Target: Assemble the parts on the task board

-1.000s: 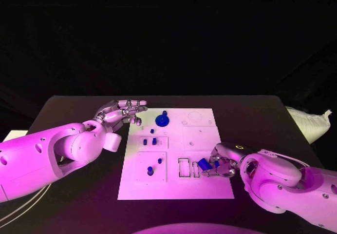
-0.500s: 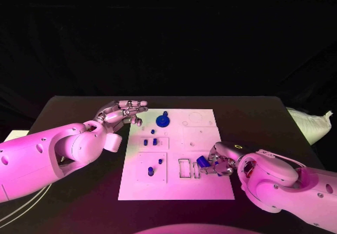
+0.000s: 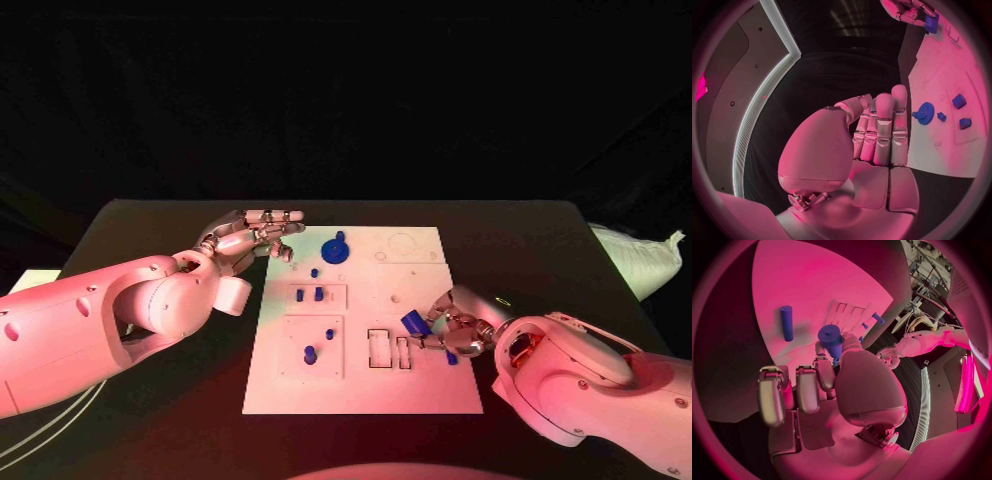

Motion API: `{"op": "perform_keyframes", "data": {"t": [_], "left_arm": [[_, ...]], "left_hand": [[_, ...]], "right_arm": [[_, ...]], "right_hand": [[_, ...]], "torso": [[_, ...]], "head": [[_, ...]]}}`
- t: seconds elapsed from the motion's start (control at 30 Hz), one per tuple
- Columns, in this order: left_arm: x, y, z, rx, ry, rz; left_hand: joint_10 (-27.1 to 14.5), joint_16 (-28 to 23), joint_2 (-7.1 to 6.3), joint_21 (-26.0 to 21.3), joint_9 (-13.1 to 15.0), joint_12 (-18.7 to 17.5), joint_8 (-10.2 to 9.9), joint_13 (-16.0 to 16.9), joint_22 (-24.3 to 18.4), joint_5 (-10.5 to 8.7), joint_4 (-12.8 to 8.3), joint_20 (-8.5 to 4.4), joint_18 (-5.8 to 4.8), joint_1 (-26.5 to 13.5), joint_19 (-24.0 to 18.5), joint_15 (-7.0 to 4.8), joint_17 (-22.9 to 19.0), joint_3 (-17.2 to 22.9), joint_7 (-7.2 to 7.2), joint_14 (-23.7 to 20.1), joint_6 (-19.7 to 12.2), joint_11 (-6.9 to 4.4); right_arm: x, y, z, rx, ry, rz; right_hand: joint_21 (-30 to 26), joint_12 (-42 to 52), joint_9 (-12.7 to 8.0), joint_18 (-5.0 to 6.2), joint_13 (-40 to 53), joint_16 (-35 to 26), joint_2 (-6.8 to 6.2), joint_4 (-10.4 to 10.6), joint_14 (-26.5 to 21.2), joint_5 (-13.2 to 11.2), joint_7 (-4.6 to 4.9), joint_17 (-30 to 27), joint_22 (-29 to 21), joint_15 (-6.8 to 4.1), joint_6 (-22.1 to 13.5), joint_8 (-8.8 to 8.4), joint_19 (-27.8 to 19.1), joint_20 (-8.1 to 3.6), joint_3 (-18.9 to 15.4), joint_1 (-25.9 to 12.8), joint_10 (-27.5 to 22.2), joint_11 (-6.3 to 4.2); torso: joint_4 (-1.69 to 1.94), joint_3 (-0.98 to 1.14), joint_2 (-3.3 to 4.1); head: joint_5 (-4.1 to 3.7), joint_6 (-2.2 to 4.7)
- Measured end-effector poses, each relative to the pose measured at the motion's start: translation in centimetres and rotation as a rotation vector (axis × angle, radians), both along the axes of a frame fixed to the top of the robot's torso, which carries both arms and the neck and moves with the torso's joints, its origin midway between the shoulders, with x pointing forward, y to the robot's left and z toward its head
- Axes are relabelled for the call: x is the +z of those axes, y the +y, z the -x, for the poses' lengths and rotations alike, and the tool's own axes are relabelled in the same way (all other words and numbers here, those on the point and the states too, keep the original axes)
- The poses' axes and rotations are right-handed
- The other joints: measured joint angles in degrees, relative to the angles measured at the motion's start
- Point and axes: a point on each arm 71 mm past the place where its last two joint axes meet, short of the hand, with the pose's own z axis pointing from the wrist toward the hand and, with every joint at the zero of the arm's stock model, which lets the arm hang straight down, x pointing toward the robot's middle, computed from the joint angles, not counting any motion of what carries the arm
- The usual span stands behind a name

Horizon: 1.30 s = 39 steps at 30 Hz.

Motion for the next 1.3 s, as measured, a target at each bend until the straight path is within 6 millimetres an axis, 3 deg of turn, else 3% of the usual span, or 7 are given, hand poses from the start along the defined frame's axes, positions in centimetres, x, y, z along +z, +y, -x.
{"op": "perform_keyframes", "data": {"t": [0.4, 0.63, 0.97, 1.07, 1.17, 1.23, 1.3], "left_arm": [[-0.1, -0.1, 0.0, -0.004, 0.002, 0.001], [-0.1, -0.1, 0.0, -0.005, 0.002, 0.001], [-0.1, -0.1, 0.0, -0.006, 0.003, 0.002], [-0.1, -0.1, 0.0, -0.006, 0.003, 0.002], [-0.1, -0.1, 0.0, -0.006, 0.003, 0.002], [-0.1, -0.1, 0.0, -0.005, 0.003, 0.001], [-0.1, -0.1, 0.0, -0.005, 0.003, 0.001]], "left_hand": [[0.0, 0.0, 0.00, 0.0, 0.0, 0.0, 0.0, 0.0, 0.0, 0.00, 0.0, 0.00, 0.00, 0.0, 0.0, 0.00, 0.0, 0.0, 0.00, 0.0, 0.0, 0.00], [0.0, 0.0, 0.00, 0.0, 0.0, 0.0, 0.0, 0.0, 0.0, 0.00, 0.0, 0.00, 0.01, 0.0, 0.0, 0.00, 0.0, 0.0, 0.00, 0.0, 0.0, 0.00], [0.0, 0.0, 0.00, 0.0, 0.0, 0.0, 0.0, 0.0, 0.0, 0.00, 0.0, 0.00, 0.01, 0.0, 0.0, 0.01, 0.0, 0.0, 0.00, 0.0, 0.0, 0.00], [0.0, 0.0, 0.00, 0.0, 0.0, 0.0, 0.0, 0.0, 0.0, 0.00, 0.0, 0.00, 0.01, 0.0, 0.0, 0.01, 0.0, 0.0, 0.00, 0.0, 0.0, 0.00], [0.0, 0.0, 0.00, 0.0, 0.0, 0.0, 0.0, 0.0, 0.0, 0.00, 0.0, 0.00, 0.00, 0.0, 0.0, 0.01, 0.0, 0.0, 0.00, 0.0, 0.0, 0.00], [0.0, 0.0, 0.00, 0.0, 0.0, 0.0, 0.0, 0.0, 0.0, 0.00, 0.0, 0.00, 0.01, 0.0, 0.0, 0.01, 0.0, 0.0, 0.00, 0.0, 0.0, 0.00], [0.0, 0.0, 0.00, 0.0, 0.0, 0.0, 0.0, 0.0, 0.0, 0.00, 0.0, 0.00, 0.00, 0.0, 0.0, 0.01, 0.0, 0.0, 0.00, 0.0, 0.0, 0.00]], "right_arm": [[-0.3, 2.4, 0.1, 0.011, 0.077, -0.099], [-0.8, 3.8, 0.4, 0.054, 0.143, -0.104], [-1.3, 4.4, 0.3, 0.078, 0.186, -0.081], [-1.3, 4.4, 0.2, 0.077, 0.186, -0.073], [-1.3, 4.4, 0.2, 0.077, 0.181, -0.067], [-1.3, 4.4, 0.2, 0.077, 0.177, -0.063], [-1.3, 4.4, 0.2, 0.078, 0.170, -0.058]], "right_hand": [[0.0, -1.1, 0.1, 0.00, 0.1, 0.0, 0.03, 0.8, 0.0, 1.3, 0.00, 0.0, 0.0, 0.01, 0.0, 0.37, 0.0, 0.00, -0.9, 0.0, 0.0, 0.00], [0.0, -1.5, 1.3, 0.01, 1.8, 0.0, 1.99, 0.8, 0.0, 1.3, 0.01, 0.0, 0.0, 0.01, 0.0, 0.36, 0.0, 0.00, -2.1, -2.0, 0.0, 0.01], [0.0, -2.2, 2.5, 0.01, 2.2, -0.2, 3.33, 0.7, 0.0, -0.1, 0.09, 0.0, 0.0, 0.01, -0.1, 0.33, 0.0, 0.01, -3.4, -3.3, 0.0, 0.01], [0.0, -2.6, 3.0, 0.01, 2.3, -0.2, 3.70, 0.6, 0.0, -4.2, 0.10, 0.0, 0.0, 0.01, -0.1, 0.34, 0.0, 0.01, -4.5, -4.3, -0.1, 0.11], [-0.3, -3.4, 3.7, 0.01, 0.2, -0.6, 3.56, 0.5, 0.0, -14.5, -0.40, 0.0, 0.0, 0.01, 0.1, 1.01, 0.0, 0.01, -6.5, -7.7, -0.1, 0.11], [-0.5, -4.5, 3.8, 0.01, -1.5, -0.9, 2.28, 0.6, 0.0, -21.4, -0.13, 0.0, 0.0, 0.01, -0.2, 1.02, 0.0, 0.01, -7.6, -10.0, -0.4, -0.19], [-0.7, -5.4, 4.1, 0.02, -1.6, -1.1, 1.04, 0.7, 0.0, -25.3, -0.13, 0.0, 0.0, 0.01, -0.4, 1.02, 0.0, 0.01, -7.7, -12.1, -0.4, -0.19]], "torso": [[0.06, -0.02, -0.02], [0.05, -0.04, -0.01], [-0.01, -0.04, 0.01], [0.02, -0.02, 0.01], [0.02, -0.01, 0.01], [0.02, -0.02, 0.01], [-0.01, 0.01, 0.01]], "head": [[0.23, -0.19], [0.38, -0.26], [0.61, -0.37], [0.65, -0.42], [0.70, -0.47], [0.73, -0.47], [0.75, -0.47]]}}
